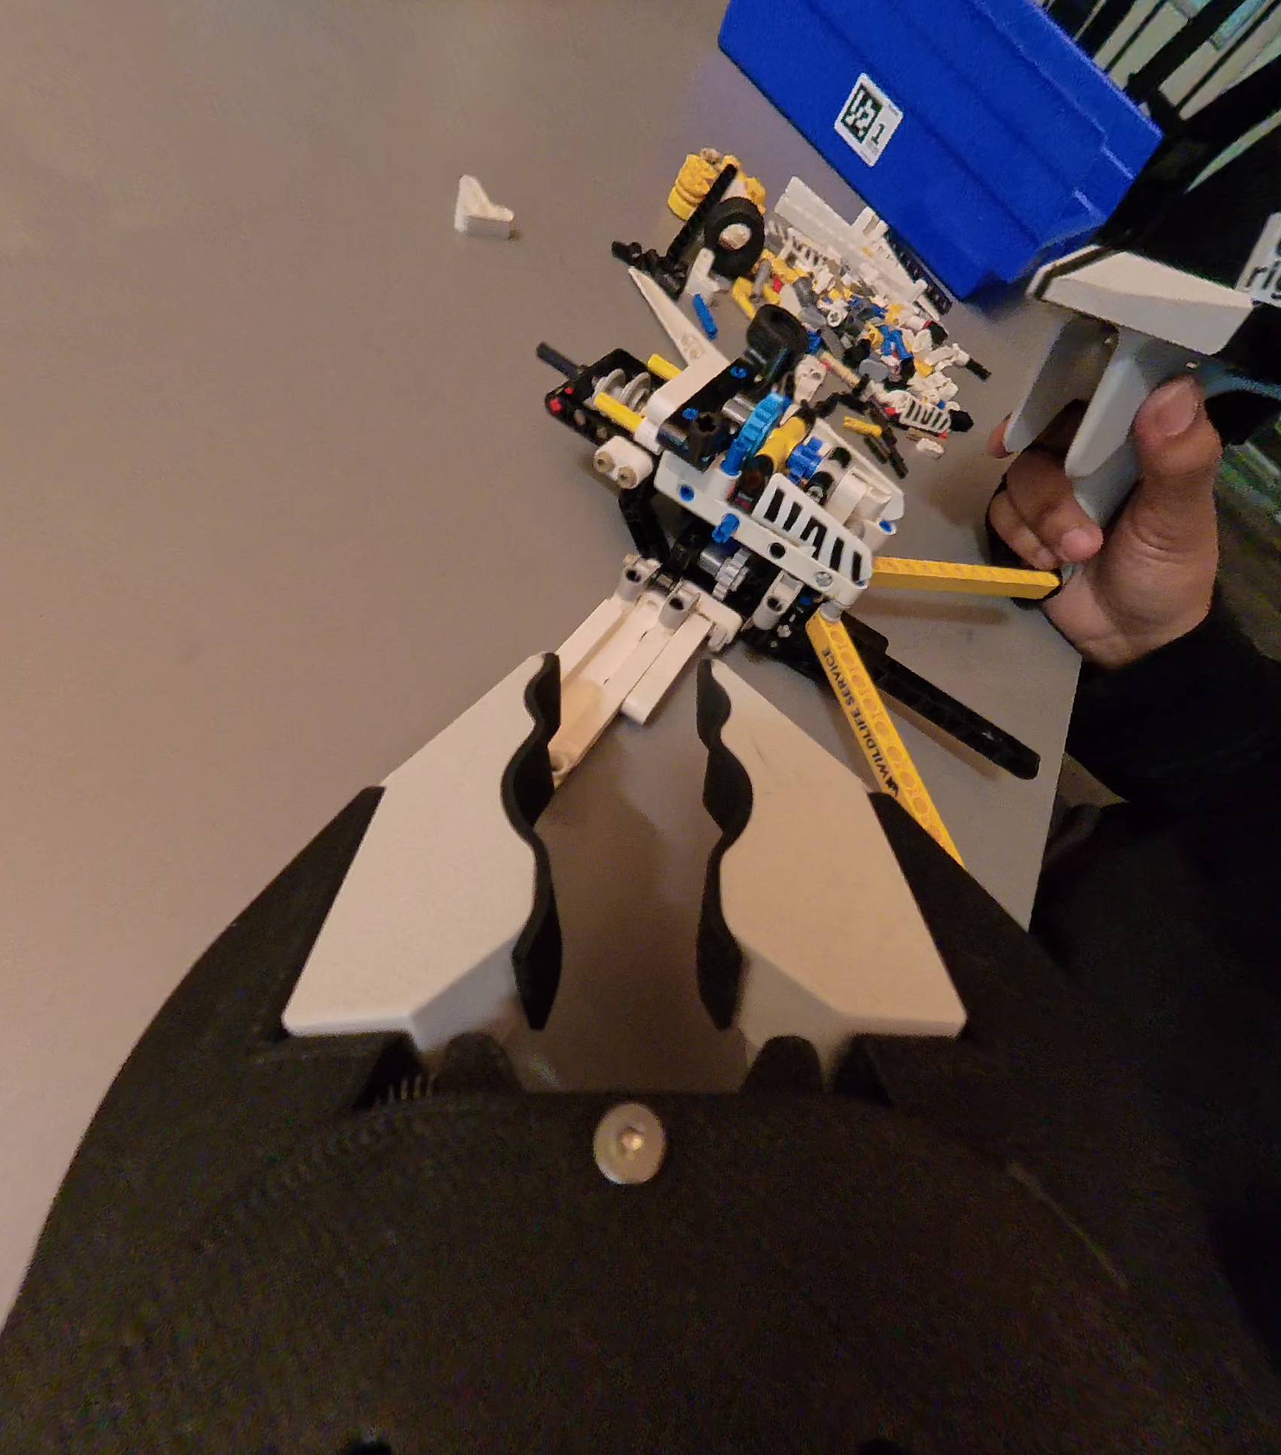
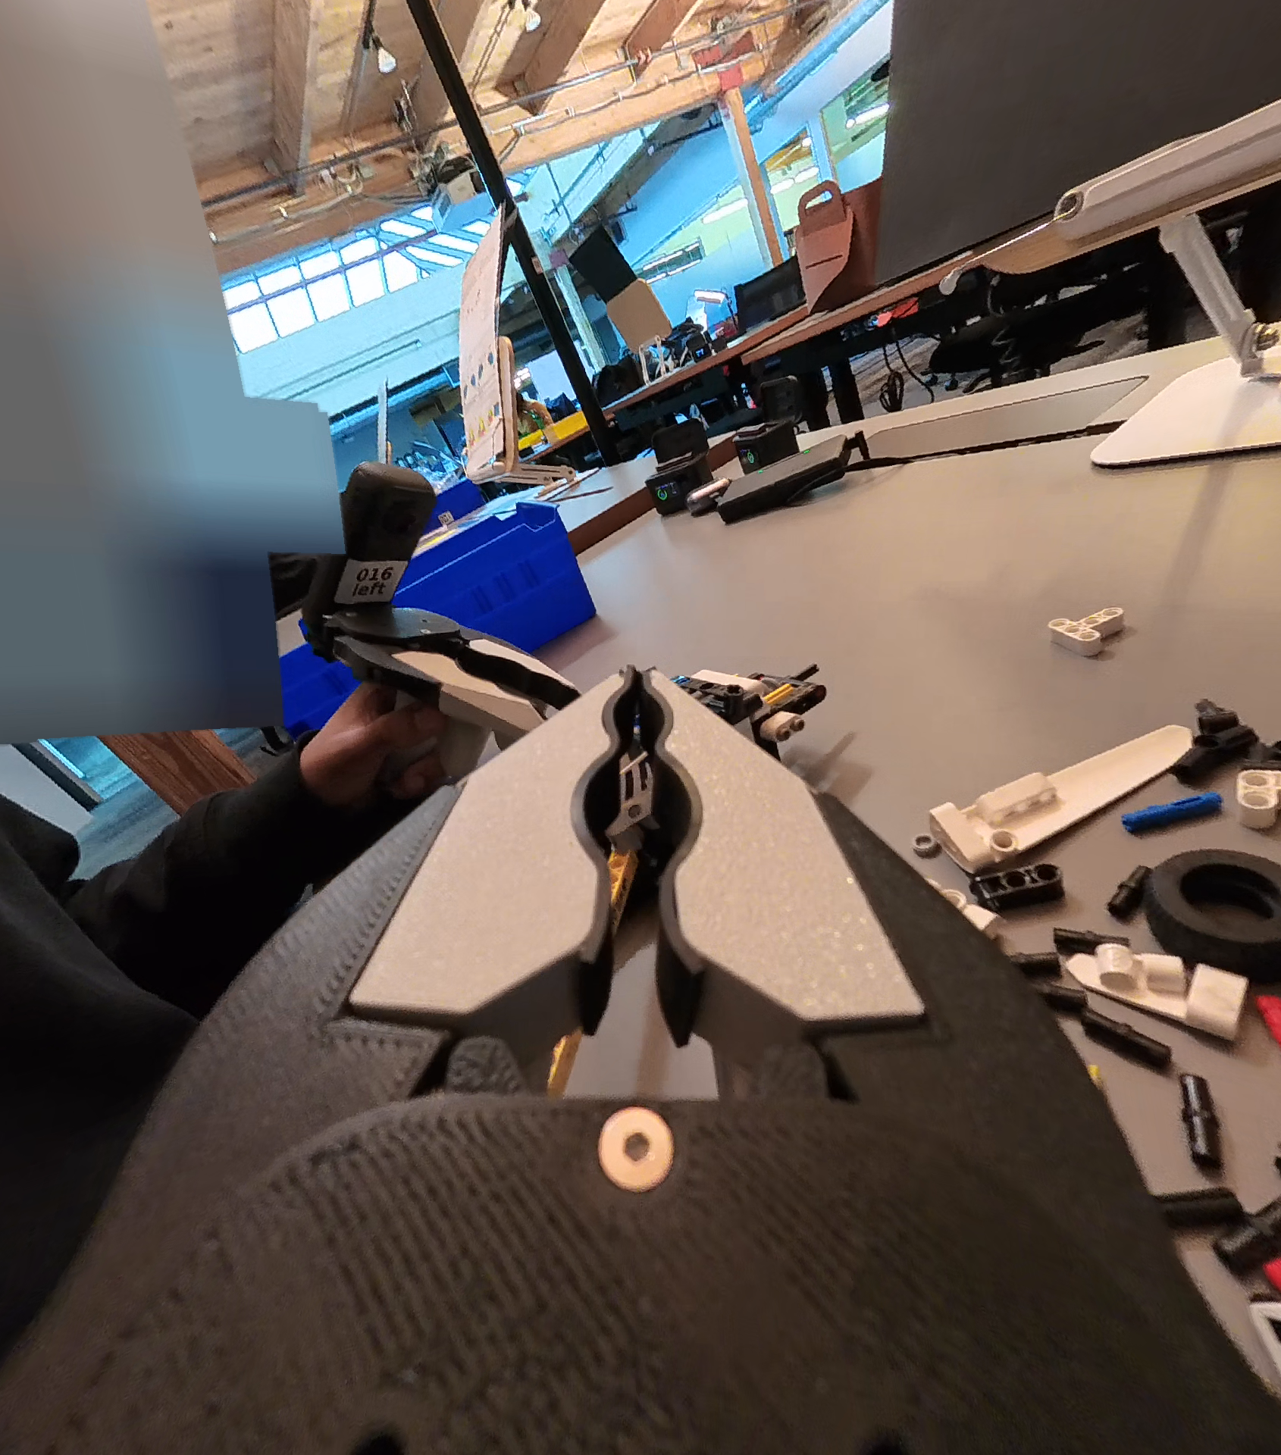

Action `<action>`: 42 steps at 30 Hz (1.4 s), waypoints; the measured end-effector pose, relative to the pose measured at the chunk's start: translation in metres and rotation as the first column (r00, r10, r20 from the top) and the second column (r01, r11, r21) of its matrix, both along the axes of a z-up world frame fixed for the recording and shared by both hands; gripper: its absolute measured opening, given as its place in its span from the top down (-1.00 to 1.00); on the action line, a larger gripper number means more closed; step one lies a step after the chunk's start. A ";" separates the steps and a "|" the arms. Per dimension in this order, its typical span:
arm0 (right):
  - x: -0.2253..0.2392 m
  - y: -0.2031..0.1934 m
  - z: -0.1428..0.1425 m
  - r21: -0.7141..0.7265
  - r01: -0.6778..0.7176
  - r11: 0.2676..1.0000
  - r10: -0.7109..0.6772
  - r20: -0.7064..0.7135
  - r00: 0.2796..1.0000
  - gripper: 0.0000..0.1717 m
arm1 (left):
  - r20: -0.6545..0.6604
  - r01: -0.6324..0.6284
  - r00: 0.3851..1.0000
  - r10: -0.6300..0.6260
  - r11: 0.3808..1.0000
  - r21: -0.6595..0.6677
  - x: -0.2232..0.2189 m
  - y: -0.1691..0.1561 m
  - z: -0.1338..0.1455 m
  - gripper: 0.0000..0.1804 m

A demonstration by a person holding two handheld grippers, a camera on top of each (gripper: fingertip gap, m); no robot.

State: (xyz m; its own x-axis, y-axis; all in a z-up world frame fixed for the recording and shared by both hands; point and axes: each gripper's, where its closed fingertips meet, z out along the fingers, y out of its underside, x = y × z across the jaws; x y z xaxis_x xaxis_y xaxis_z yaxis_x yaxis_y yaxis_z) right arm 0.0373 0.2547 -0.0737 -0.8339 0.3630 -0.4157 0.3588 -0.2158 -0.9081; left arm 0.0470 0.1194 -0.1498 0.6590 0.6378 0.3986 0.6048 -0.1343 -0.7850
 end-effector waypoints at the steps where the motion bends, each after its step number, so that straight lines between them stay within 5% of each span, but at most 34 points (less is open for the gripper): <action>1: 0.000 0.000 0.000 -0.005 -0.001 1.000 0.001 0.004 1.000 1.00 | -0.016 0.006 1.000 -0.006 1.000 0.001 -0.001 0.002 0.002 0.64; 8: -0.002 -0.003 0.001 -0.032 -0.022 0.999 0.023 0.030 0.999 1.00 | -0.101 0.055 0.993 -0.066 0.992 -0.112 -0.021 0.011 0.007 0.73; 14: -0.004 -0.006 -0.001 -0.033 -0.036 0.999 0.038 0.049 0.998 1.00 | -0.036 0.199 0.978 -0.204 0.973 -0.119 -0.012 0.035 -0.003 0.83; 29: -0.004 -0.018 -0.005 0.016 -0.052 0.999 0.051 0.053 0.997 1.00 | 0.001 0.228 0.973 -0.232 0.956 -0.185 -0.007 0.043 -0.019 0.92; 36: 0.010 -0.051 -0.037 0.336 -0.143 0.931 0.141 0.031 0.990 0.62 | 0.006 0.234 0.972 -0.237 0.956 -0.180 -0.006 0.043 -0.019 0.93; 42: 0.010 -0.056 -0.047 0.610 -0.061 0.790 0.204 -0.167 0.965 0.60 | 0.009 0.243 0.969 -0.245 0.954 -0.175 -0.005 0.044 -0.018 0.94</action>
State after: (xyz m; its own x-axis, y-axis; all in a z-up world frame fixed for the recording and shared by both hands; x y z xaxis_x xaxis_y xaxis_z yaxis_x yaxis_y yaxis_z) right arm 0.0476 0.1989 -0.1205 -0.9331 0.3574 0.0385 0.1270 0.4279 -0.8948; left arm 0.0424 0.1633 -0.1683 0.8077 0.5151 0.2868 0.5264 -0.4110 -0.7443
